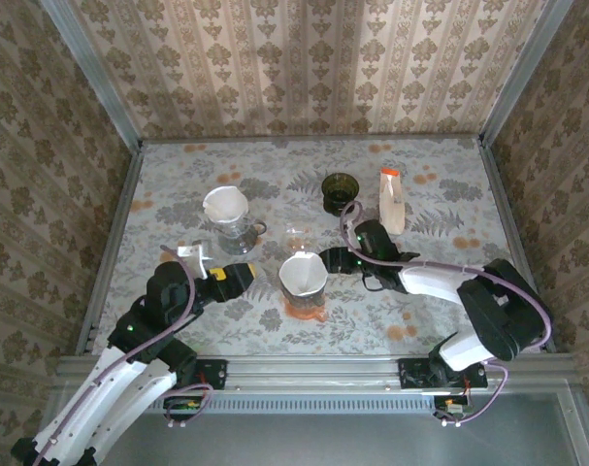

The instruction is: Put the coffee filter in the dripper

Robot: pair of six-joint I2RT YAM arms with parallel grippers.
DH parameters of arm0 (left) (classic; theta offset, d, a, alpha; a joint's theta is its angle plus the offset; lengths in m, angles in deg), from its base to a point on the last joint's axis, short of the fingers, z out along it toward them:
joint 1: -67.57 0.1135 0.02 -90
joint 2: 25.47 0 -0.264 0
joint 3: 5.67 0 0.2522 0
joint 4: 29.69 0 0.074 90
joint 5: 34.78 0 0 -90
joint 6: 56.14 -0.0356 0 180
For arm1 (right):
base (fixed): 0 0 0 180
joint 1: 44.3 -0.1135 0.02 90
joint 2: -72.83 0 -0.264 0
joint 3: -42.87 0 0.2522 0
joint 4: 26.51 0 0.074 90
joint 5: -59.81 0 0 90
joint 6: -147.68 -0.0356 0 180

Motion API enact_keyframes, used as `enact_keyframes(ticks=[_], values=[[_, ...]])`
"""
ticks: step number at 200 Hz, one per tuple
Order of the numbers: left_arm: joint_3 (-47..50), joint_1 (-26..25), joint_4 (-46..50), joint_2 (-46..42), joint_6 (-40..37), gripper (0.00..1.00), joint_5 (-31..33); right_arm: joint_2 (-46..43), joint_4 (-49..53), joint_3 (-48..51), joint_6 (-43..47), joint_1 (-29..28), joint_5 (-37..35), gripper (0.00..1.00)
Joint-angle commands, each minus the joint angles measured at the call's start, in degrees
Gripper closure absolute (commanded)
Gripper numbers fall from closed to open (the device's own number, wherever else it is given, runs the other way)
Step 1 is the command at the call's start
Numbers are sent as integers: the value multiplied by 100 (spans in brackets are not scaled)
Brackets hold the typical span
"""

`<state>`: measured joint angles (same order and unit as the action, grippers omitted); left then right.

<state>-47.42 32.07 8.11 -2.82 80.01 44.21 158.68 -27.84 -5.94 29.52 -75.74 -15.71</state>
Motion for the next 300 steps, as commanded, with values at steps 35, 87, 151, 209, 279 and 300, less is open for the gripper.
enact_keyframes(ticks=[35, 87, 151, 209, 279, 300], values=[[144, 112, -103, 40, 160, 8, -136, 561, -521, -579, 345, 6, 320, 34], [162, 183, -127, 61, 166, 8, -198, 907, -359, -853, 515, -42, 215, 40], [232, 211, -240, 70, 216, 8, -297, 858, -178, -899, 695, -178, -58, 63], [346, 213, -268, 126, 307, 10, -415, 360, 171, -713, 776, -392, -757, 78], [504, 193, -176, 211, 356, 13, -681, -1564, 1635, 171, 153, -680, -2576, 81], [706, 169, -381, 224, 468, 14, -757, -2356, 2197, 594, -251, -760, -2962, 81]])
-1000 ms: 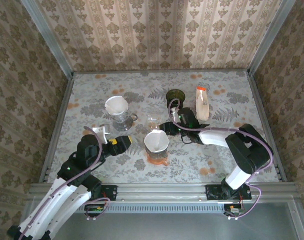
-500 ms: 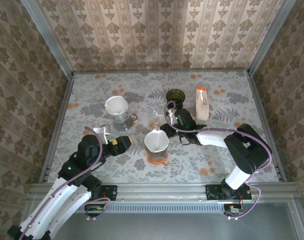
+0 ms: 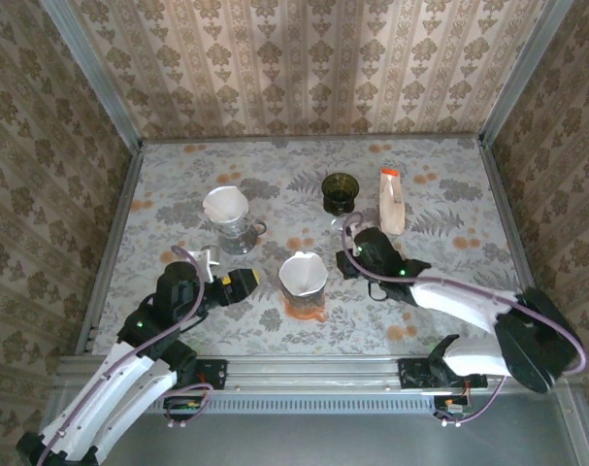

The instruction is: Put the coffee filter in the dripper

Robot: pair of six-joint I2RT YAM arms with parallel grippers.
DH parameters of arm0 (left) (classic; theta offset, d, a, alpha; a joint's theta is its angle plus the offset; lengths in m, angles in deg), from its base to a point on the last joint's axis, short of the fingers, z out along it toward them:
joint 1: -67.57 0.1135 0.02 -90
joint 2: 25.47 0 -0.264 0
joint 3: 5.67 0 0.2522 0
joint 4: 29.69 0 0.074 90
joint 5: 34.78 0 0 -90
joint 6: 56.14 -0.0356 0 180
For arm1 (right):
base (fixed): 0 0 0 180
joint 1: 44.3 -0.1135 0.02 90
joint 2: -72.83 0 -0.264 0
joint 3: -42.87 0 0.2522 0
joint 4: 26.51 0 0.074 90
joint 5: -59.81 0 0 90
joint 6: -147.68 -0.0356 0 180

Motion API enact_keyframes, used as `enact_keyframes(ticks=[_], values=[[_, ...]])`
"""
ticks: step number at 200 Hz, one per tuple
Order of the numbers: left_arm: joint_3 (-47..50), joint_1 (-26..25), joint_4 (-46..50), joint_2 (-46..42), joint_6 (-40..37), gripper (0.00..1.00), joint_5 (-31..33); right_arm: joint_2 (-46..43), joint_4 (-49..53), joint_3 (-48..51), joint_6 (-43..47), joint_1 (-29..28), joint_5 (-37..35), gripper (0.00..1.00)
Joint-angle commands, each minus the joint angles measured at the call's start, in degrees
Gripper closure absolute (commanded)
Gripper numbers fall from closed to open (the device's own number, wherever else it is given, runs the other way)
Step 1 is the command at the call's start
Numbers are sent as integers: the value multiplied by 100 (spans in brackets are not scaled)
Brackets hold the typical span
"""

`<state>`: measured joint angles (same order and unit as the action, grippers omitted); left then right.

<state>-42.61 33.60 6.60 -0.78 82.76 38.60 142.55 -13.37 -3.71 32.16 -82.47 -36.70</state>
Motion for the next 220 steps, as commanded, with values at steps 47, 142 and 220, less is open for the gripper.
enact_keyframes(ticks=[47, 142, 220], values=[[463, -18, -701, 141, 348, 14, -289, -2005, 1546, 1154, -1401, -120, -1044, 80], [392, -30, -737, 167, 339, 14, -280, -2690, 2402, 1346, -1972, -114, -1101, 38], [282, -21, -777, 234, 324, 13, -184, -3342, 4455, 278, -2337, -117, -1126, 27]])
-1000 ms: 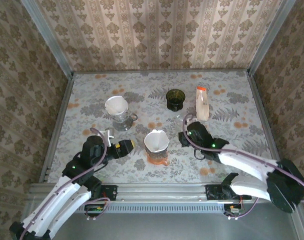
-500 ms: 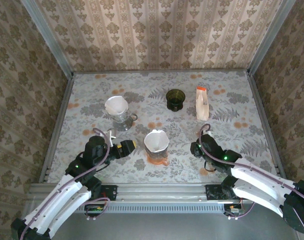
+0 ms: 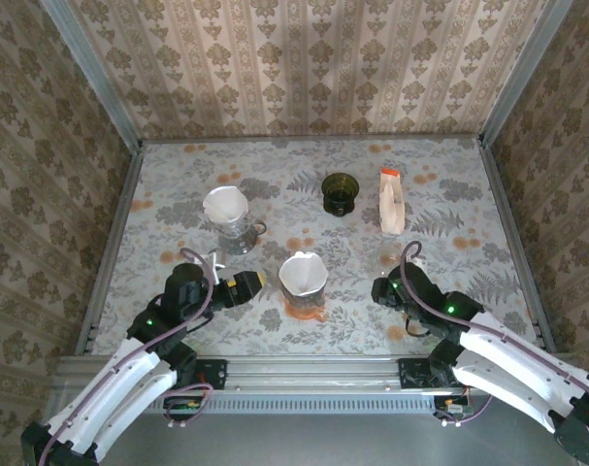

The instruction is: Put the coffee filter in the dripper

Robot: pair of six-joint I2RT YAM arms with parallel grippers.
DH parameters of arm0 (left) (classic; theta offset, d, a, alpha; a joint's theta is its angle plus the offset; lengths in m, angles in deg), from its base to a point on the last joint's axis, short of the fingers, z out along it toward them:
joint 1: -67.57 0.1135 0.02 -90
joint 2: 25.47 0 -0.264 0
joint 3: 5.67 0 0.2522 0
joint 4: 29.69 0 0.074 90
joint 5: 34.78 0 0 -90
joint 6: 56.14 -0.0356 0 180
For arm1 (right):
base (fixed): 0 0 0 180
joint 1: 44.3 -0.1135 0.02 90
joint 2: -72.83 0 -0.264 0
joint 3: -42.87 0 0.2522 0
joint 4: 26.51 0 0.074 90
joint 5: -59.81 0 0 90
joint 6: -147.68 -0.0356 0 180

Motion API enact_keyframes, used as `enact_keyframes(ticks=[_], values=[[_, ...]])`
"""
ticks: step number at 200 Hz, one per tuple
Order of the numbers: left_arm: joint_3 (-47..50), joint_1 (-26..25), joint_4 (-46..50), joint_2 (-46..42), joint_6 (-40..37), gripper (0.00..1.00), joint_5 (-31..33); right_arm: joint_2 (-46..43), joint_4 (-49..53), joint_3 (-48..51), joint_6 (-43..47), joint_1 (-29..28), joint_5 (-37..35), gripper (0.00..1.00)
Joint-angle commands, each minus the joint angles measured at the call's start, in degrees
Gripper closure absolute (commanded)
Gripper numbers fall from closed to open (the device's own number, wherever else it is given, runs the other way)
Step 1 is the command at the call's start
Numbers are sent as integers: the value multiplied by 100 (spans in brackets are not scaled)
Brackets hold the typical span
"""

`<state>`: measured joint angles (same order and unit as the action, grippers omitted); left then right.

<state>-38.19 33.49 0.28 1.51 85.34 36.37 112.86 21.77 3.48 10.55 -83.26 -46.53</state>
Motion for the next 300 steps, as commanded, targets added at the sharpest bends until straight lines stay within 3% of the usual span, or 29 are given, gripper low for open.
enact_keyframes(ticks=[1, 44, 86, 140, 173, 203, 232, 300], values=[[-166, -10, -149, 7, 64, 13, 39, -396, 954, -455, -165, -44, -142, 27], [-158, -2, -173, 10, 55, 13, 75, -1381, 504, -422, 606, -346, 331, 29], [-84, 0, 44, -12, 39, 14, 1, -1685, -341, 227, 751, -1483, 474, 31], [387, -202, 432, -218, 260, 44, -329, -1448, -2039, 1228, 1138, -2374, 795, 32], [911, -852, -192, -32, 713, 50, -98, -680, -3391, 1728, 1307, -2509, 869, 34], [989, -985, -1135, 812, 724, 55, -272, 203, -4310, 1780, 1523, -2520, 932, 40], [1041, -1015, -2352, 1969, 747, 58, -626, 803, -4979, 1773, 1644, -2529, 1092, 38], [889, -1113, -4562, 4368, 878, 62, -1384, 1549, -5598, 1722, 1686, -2538, 1159, 39]])
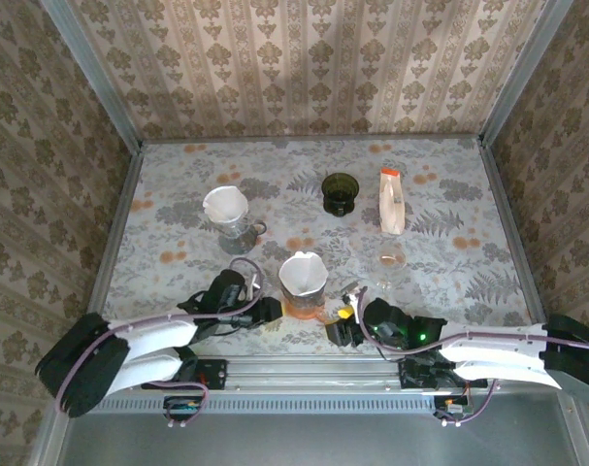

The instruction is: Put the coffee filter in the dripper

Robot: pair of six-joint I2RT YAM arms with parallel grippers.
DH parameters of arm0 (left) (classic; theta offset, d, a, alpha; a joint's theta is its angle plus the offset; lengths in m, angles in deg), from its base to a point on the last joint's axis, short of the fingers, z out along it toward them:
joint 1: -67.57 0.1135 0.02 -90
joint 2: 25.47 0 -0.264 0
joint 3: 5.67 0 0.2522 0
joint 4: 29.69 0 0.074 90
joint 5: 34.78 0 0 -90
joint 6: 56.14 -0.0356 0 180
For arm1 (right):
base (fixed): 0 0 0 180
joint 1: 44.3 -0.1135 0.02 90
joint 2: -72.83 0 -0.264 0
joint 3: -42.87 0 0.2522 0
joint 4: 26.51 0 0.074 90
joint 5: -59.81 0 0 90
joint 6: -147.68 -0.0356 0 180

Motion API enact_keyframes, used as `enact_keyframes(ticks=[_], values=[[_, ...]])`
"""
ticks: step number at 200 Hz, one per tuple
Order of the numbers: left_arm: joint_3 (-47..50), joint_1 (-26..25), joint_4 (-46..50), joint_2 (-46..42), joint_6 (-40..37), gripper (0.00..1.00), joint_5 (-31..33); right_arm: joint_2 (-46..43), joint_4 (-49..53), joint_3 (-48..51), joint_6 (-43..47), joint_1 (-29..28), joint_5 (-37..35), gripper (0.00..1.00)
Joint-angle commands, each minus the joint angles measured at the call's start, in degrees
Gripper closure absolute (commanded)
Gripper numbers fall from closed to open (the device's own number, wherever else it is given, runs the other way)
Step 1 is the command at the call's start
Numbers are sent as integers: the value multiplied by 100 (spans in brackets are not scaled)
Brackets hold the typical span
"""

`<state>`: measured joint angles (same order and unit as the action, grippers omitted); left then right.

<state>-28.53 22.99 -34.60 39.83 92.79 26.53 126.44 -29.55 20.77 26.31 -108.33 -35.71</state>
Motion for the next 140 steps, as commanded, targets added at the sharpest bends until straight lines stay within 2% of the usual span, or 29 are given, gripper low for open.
enact_keyframes(ticks=[1, 40, 91, 140], values=[[-75, -62, -1088, 563, 134, 62, -414, 202, -470, -13, 108, -31, 77, 39], [-214, -107, -1463, 1120, 179, 66, -559, 564, -775, -70, 118, -26, 45, 45], [-297, -78, -1343, 1052, 149, 67, -516, 1082, -1136, -228, 218, -13, -181, 54], [-338, 84, -1388, 1027, 164, 68, -429, 1323, -1446, -248, 226, -13, -622, 58]])
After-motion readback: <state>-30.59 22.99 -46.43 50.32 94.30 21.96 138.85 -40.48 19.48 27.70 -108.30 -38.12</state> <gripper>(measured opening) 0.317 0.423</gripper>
